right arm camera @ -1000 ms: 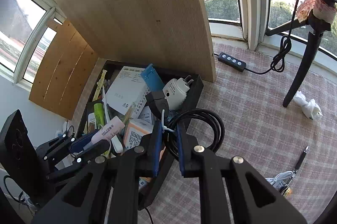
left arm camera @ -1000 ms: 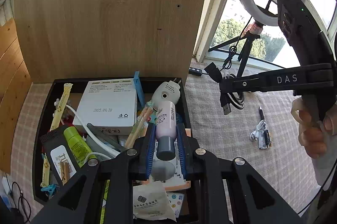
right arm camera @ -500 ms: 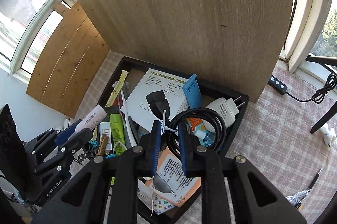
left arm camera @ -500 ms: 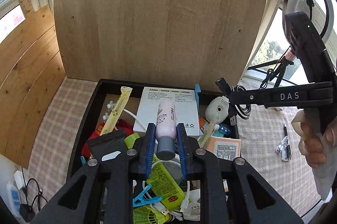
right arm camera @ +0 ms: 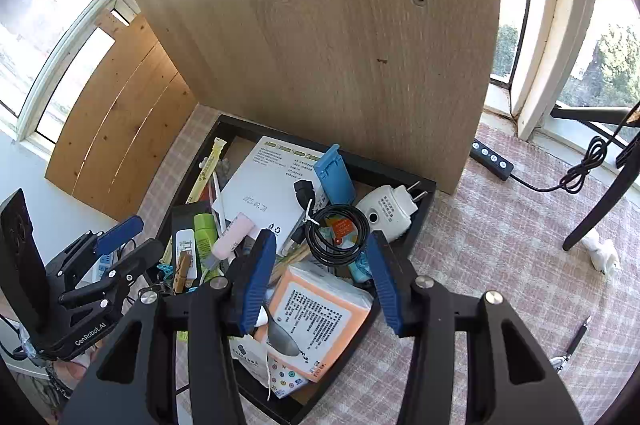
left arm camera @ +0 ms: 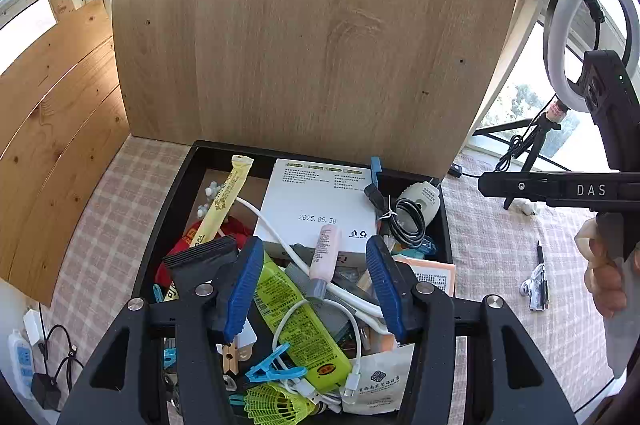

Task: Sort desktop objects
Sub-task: 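Carry the pink tube and black cable into the black bin and release both, then grasp the white USB cable with the left gripper while the right gripper grasps the black pen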

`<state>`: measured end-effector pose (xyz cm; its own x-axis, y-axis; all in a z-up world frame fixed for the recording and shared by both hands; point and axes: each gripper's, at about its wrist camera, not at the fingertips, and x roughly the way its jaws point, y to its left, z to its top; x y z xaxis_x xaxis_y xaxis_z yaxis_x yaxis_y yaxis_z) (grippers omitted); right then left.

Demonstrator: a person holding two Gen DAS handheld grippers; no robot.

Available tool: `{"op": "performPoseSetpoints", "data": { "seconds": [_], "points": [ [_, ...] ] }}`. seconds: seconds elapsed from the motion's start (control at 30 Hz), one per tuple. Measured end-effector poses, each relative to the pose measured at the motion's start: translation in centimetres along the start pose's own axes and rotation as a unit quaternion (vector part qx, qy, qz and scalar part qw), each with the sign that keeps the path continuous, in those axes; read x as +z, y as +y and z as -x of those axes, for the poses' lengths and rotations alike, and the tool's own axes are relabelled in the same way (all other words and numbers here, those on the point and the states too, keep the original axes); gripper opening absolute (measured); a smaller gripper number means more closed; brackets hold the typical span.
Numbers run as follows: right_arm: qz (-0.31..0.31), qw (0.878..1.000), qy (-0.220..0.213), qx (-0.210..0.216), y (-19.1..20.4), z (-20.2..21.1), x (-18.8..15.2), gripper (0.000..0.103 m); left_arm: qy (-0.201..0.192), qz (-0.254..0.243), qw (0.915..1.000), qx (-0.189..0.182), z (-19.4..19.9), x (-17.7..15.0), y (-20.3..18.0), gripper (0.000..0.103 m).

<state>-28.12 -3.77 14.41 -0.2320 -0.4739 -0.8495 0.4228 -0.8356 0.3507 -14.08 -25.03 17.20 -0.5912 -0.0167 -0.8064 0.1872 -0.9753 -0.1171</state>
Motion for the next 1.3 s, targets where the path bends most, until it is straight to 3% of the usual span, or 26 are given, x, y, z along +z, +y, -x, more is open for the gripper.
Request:
{"op": "performPoseSetpoints", "data": {
  "seconds": [0.3, 0.53, 0.8, 1.1, 1.3],
  "points": [
    [-0.043, 0.997, -0.034, -0.053, -8.1, 7.2, -4.8, 0.047, -0.002, -0.052, 0.998, -0.037, 1.2, -0.7, -6.6, 0.05],
    [-0.092, 0.988, -0.036, -0.118, -15.8, 10.9, -11.2, 0.047, 0.023, -0.111, 0.9905, -0.078, -1.1, -2.2, -14.5, 0.05],
    [-0.158, 0.979, -0.017, -0.125, -21.6, 10.4, -17.1, 0.047, 0.071, -0.188, 0.9715, -0.126, -5.3, -5.2, -23.9, 0.05],
    [-0.18, 0.973, 0.012, -0.145, -23.6, 8.1, -19.5, 0.046, 0.11, -0.274, 0.9442, -0.146, -9.5, -8.3, -31.9, 0.049],
    [-0.195, 0.973, 0.02, -0.123, -24.2, 6.3, -19.4, 0.045, 0.129, -0.311, 0.9289, -0.154, -11.6, -9.1, -34.5, 0.048]
  ]
}}
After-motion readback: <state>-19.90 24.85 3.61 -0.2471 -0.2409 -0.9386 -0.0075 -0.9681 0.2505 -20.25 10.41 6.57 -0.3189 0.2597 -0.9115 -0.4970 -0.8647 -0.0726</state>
